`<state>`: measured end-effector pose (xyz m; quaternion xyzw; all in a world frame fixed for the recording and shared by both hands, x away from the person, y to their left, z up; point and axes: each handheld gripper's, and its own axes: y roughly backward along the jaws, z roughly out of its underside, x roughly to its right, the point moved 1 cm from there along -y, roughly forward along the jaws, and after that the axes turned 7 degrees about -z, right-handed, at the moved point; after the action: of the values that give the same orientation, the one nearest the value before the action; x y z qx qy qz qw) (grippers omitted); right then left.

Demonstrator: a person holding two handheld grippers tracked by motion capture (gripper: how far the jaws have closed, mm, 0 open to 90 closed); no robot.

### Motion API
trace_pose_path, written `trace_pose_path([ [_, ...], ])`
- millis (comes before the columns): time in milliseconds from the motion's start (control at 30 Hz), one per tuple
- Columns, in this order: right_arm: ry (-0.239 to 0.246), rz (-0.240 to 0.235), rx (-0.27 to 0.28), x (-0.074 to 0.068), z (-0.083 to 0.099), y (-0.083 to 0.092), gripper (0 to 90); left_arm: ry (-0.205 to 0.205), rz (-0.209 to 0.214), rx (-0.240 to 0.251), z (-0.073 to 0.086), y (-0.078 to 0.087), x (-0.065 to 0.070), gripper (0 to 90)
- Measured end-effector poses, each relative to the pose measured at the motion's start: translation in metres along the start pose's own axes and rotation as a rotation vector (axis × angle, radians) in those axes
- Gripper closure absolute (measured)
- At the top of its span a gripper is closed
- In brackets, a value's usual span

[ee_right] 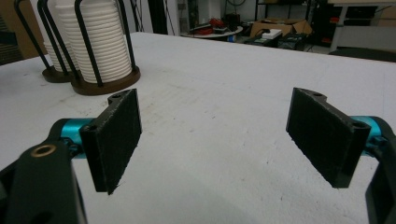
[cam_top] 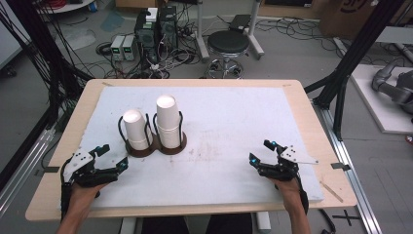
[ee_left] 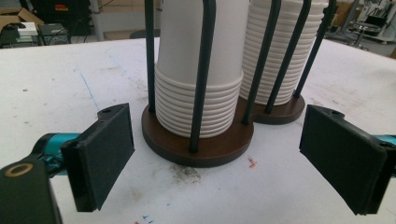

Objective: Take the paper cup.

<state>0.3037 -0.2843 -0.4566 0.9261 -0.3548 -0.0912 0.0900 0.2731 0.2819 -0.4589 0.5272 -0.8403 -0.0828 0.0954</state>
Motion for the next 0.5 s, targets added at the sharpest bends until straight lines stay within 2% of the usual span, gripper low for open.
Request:
trace_pose_path([
  [200, 0.002, -0.002, 0.001, -0.0001, 0.0001, 0.0002, 18.6, 0.003, -0.016, 0.004, 0.0002, 0.0007, -0.0001, 9.8],
  [500, 0.001, 0.000, -0.002, 0.0000, -0.0001, 0.0000, 18.6, -0.004, -0.015, 0.007, 0.0002, 0.0010, 0.0010, 9.9],
])
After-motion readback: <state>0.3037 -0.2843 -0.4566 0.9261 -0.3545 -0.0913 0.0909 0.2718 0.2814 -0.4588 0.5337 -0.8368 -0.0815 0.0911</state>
